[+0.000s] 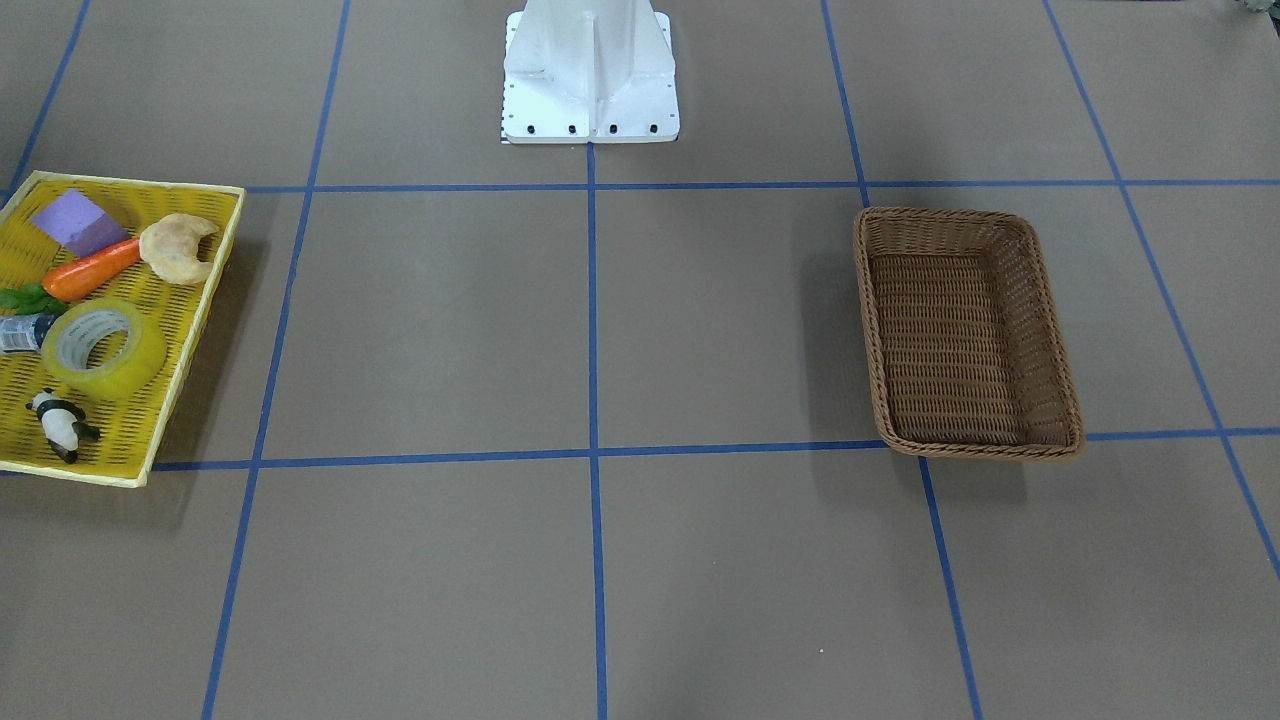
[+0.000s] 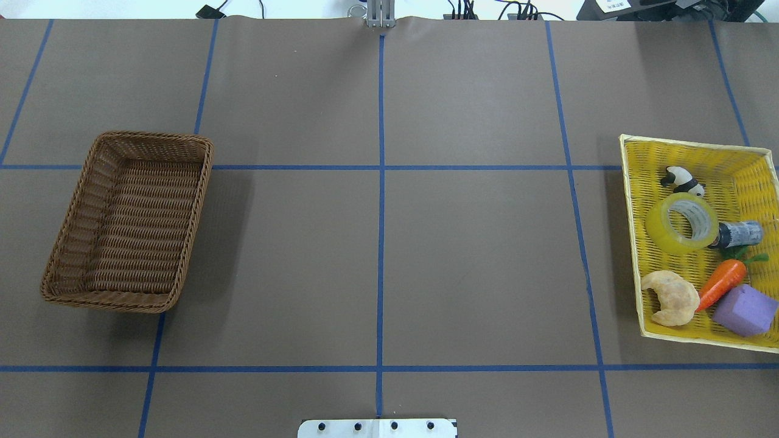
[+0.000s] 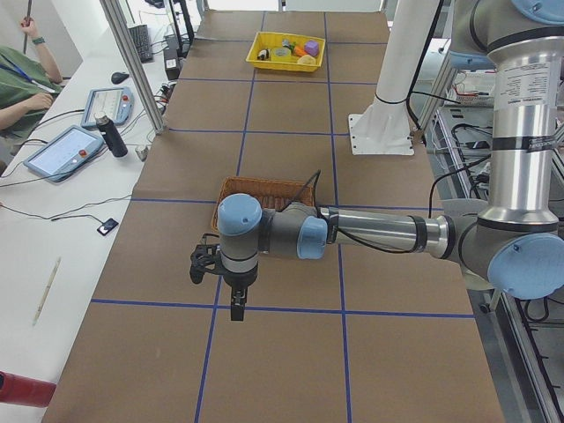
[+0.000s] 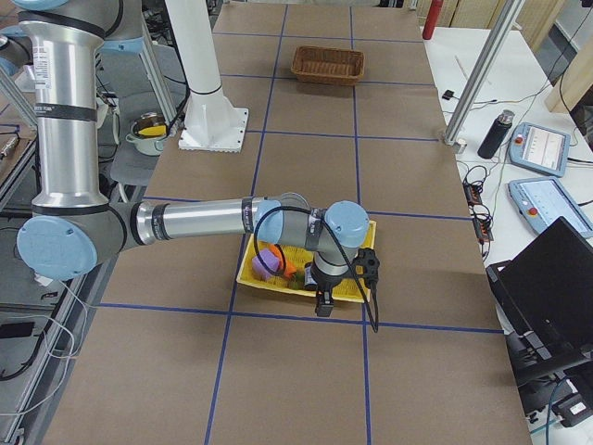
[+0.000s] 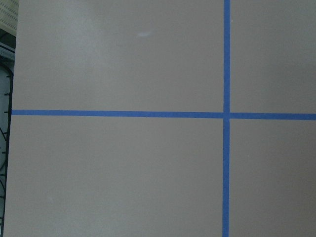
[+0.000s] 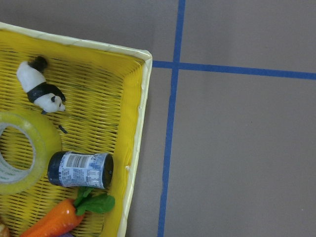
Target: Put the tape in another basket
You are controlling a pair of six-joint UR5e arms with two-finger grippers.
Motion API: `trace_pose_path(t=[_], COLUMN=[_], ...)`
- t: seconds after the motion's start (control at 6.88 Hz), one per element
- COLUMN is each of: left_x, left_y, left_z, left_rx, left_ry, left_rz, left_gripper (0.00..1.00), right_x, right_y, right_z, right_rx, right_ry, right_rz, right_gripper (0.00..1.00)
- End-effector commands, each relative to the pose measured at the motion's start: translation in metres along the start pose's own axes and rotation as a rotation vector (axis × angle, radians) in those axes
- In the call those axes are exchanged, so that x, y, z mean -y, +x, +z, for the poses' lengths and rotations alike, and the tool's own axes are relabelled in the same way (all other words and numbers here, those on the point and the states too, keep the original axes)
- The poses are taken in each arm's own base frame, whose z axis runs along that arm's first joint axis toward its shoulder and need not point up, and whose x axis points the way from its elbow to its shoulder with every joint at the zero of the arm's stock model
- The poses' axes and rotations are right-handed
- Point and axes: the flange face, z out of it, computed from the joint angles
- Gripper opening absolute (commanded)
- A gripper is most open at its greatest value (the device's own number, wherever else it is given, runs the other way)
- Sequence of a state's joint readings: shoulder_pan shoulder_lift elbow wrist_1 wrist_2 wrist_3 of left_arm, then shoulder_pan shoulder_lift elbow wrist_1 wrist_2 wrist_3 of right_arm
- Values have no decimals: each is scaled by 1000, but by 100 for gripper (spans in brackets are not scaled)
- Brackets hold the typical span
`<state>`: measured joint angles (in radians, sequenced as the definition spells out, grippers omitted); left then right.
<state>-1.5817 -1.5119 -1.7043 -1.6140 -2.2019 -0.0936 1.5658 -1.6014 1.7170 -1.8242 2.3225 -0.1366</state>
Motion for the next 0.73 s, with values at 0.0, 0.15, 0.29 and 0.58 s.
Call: trace_pose_path(t=[0.0,0.15,0.29,0.58], left_x=[-3,-3,-3,-3], left_y=[0,0,0,0], left_z=[-1,-1,-1,-2], left_rx=[-1,-1,-1,1], left_ry=[2,2,1,2], left_rz=[0,0,-1,-2], left_gripper=[99,99,99,99], right_x=[3,3,3,3], right_y=[0,0,-1,-3], right_z=[-1,-2,-3,-4], right_rx=[-6,-5,-5,-6], right_ry=[1,3,6,7], right_rz=[11,10,7,4], right_gripper=[100,100,100,100])
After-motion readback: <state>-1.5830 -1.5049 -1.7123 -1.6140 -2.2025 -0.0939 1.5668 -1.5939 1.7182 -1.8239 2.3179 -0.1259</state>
